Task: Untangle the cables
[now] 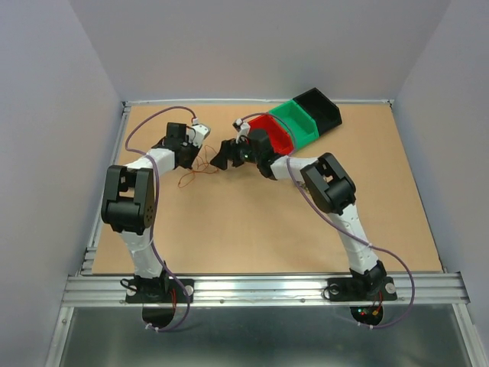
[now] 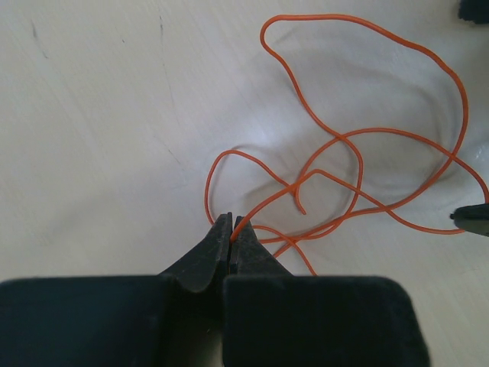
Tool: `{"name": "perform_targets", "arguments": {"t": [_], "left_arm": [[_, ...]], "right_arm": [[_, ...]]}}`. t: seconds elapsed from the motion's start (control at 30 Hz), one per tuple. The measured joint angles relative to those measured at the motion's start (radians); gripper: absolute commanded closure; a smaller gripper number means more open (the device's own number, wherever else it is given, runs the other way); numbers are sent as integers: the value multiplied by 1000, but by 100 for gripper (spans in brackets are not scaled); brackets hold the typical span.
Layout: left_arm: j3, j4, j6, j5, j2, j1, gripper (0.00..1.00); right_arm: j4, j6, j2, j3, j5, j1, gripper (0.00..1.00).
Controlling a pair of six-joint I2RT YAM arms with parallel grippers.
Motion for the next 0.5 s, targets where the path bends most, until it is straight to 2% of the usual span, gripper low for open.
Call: {"name": "perform_targets", "arguments": {"t": [0.3,0.5], "left_arm": [[27,-25,3,50,20,7,100],[43,-49,3,98,36,14,100]], "right_arm": [[-117,-114,63,137,14,40,0],[-155,-218,63,148,87,105,1]]}}
